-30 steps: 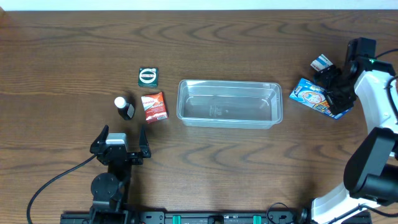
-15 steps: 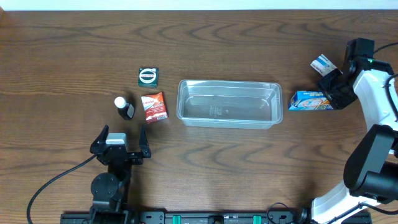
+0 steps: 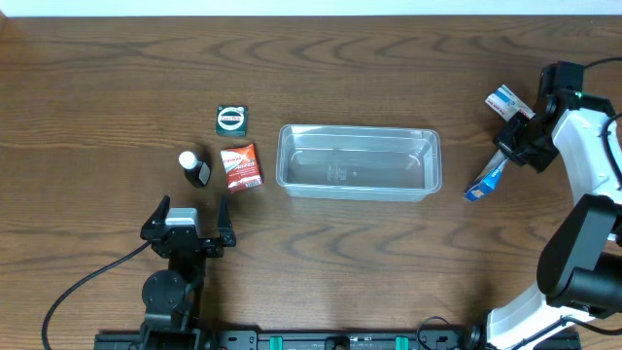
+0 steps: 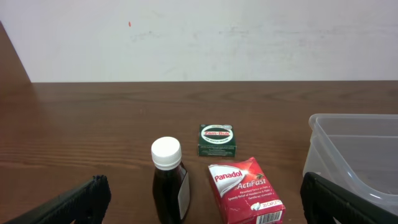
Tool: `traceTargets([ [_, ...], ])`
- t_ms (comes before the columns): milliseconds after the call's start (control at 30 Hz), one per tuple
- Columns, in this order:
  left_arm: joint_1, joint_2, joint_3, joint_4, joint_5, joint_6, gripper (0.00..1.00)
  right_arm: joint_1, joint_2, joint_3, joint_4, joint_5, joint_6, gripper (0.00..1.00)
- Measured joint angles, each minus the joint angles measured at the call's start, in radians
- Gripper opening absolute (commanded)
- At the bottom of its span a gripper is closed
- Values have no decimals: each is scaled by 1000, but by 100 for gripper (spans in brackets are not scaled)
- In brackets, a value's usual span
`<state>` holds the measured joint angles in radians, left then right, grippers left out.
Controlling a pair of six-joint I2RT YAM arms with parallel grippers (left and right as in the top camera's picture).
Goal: Pack container
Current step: 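Grasp the blue box with the right gripper and lift it, then carry the blue box over the clear container with the right gripper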
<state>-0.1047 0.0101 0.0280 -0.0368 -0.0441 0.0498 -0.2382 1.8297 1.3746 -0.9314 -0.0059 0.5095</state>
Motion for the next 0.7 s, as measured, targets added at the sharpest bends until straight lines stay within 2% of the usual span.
traceTargets([
  [200, 0, 0, 0, 0, 0, 0, 98, 0, -21, 0, 0, -70, -158, 1],
  [467, 0, 0, 0, 0, 0, 0, 98, 23, -245, 3, 0, -94, -296, 1],
  [600, 0, 0, 0, 0, 0, 0, 98, 90, -373, 28, 2, -95, -390, 1],
  [700, 0, 0, 0, 0, 0, 0, 98, 193, -461, 42, 21, -82, -492, 1],
])
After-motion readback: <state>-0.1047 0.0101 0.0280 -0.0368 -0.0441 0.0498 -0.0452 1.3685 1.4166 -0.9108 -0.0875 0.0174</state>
